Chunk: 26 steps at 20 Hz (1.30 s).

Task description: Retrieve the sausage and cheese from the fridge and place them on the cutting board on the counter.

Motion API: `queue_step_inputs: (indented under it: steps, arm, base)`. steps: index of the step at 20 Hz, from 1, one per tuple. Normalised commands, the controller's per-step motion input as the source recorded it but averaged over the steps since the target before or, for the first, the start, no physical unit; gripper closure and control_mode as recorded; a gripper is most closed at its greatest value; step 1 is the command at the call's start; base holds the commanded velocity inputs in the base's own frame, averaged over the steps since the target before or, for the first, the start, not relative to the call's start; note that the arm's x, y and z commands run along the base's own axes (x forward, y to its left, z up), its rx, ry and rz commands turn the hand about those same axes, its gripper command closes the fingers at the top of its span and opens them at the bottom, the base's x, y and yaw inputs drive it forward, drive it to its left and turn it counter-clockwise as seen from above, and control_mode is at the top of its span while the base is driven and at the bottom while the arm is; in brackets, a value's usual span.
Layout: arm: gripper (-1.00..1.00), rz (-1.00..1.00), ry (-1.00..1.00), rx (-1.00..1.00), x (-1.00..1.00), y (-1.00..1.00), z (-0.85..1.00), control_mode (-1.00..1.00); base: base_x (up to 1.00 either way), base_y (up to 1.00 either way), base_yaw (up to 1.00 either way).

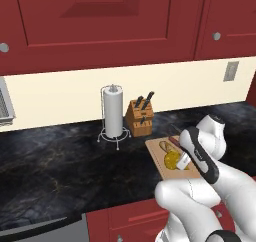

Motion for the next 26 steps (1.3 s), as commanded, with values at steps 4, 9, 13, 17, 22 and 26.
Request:
queue_step_inputs:
  steps: [4, 9, 13, 17, 22, 26]
  arm:
    - [1.00, -0.11, -0.02, 0.02, 0.01, 0.26, -0.41, -1.00]
    - [1.00, -0.08, -0.07, 0.00, 0.00, 0.25, -0.50, -1.00]
    - [1.00, -0.06, -0.20, 0.00, -0.01, 0.15, -0.59, -1.00]
    - [1.00, -0.03, -0.25, 0.00, -0.09, 0.16, -0.64, -1.00]
    - [1.00, -0.04, -0.06, 0.00, -0.21, 0.35, -0.47, -1.00]
    - [-1.00, -0.07, 0.00, 0.00, -0.25, 0.48, -0.37, -1.00]
  base:
    - [0.00, 0.00, 0.00]
    - [0.00, 0.00, 0.00]
    - [0.00, 0.00, 0.00]
    - [0.00, 0.00, 0.00]
    - [0.00, 0.00, 0.00]
    - [0.00, 0.00, 0.00]
